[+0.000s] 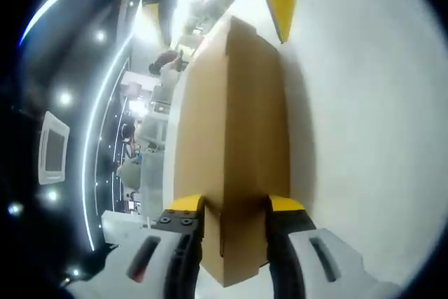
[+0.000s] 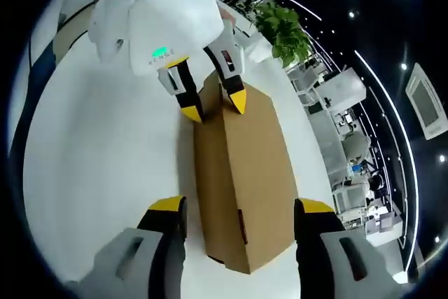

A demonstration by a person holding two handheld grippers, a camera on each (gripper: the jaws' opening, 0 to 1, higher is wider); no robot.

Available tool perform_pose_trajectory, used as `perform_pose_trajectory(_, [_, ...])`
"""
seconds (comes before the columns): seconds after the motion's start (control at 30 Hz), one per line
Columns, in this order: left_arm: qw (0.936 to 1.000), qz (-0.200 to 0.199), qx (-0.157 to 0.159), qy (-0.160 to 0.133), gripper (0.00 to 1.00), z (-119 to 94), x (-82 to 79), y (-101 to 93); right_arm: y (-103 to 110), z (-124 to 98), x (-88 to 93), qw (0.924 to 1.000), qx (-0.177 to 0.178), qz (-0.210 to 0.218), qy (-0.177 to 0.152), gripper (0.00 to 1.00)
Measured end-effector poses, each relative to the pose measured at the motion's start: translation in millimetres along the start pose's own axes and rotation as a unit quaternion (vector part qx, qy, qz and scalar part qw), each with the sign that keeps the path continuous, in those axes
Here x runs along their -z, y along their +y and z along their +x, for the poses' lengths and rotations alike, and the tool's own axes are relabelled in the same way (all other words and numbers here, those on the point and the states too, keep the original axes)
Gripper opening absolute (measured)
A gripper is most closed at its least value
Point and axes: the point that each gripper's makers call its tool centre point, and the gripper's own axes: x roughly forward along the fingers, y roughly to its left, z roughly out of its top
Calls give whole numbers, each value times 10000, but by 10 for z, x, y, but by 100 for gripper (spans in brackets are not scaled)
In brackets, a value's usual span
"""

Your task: Operate the shoe box by opening the lid, removing the specified soft item, and placing it in the target area until the item is outside and the box remains undamaged.

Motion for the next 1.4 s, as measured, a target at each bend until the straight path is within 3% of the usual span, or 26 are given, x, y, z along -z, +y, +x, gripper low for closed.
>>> perform_pose_trajectory(0.13, [10000, -4, 0, -10, 34, 7, -2, 4, -24, 108, 91, 9993, 111, -238, 249, 56])
perform_pose_trajectory(0.37, [10000, -28, 11, -86, 34, 10, 4, 4, 146, 311, 167, 9983, -124, -417, 393, 56])
perform_pose_trajectory(0.67, [9998, -37, 17, -198, 34, -3, 6, 0, 113, 411, 243, 9963, 100, -595, 610, 48])
perform_pose_trajectory(0.87, [9997, -38, -5, -222, 34, -2, 4, 4, 33, 423, 222, 9953, 325, -682, 601, 40])
perform_pose_trajectory(1.2, [9998, -67, 49, -189, 35, 9, -5, 8, 41, 431, 220, 9933, 310, -966, 550, 39])
perform_pose_trajectory(1.4, [9993, 139, -1, -340, 36, 10, 12, 7, 62, 423, 219, 9920, 428, -1059, 530, 38])
